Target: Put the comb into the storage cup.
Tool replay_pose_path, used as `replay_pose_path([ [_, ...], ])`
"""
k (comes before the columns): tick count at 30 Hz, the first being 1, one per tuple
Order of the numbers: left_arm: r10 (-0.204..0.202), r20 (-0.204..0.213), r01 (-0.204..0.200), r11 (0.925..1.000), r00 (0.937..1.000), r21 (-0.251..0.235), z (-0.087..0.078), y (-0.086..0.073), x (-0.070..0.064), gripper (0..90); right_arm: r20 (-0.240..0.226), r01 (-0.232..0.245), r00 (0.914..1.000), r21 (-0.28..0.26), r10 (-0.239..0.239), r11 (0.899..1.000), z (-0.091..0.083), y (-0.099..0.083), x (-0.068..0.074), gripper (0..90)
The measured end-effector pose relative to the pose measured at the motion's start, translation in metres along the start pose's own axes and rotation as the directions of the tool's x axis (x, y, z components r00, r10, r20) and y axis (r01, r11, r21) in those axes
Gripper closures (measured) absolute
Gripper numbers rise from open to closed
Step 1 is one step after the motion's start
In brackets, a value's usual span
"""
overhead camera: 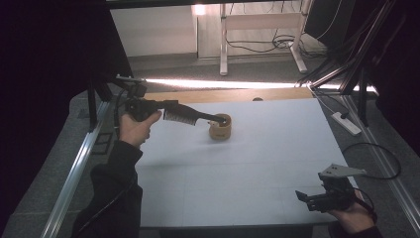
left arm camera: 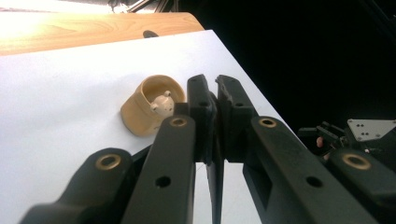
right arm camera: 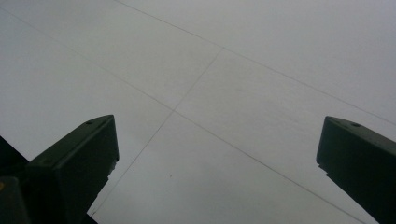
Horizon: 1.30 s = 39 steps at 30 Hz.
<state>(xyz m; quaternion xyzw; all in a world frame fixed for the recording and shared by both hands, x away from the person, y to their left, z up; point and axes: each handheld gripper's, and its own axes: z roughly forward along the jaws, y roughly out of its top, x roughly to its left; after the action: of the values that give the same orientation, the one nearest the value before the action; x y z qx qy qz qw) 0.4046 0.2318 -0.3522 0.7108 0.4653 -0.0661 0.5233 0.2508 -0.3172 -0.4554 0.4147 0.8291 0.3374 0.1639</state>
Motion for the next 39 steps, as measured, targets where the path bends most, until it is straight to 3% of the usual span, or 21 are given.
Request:
replay_pose_path([
  [18,-0.005,-0.045,0.005,1.0,0.999,0.003,0.004,0.021,0.004,83.7,0.013,-0.022,0.9997,0.026,0.021,0.999,-0.001,-0.002,-0.001,0.0],
  [39,-0.014,-0.098,0.019,0.9986,0.995,0.049,0.024,0.035,0.015,83.7,0.007,-0.029,0.9995,0.01,0.029,1.0,-0.002,-0.002,-0.002,0.0],
])
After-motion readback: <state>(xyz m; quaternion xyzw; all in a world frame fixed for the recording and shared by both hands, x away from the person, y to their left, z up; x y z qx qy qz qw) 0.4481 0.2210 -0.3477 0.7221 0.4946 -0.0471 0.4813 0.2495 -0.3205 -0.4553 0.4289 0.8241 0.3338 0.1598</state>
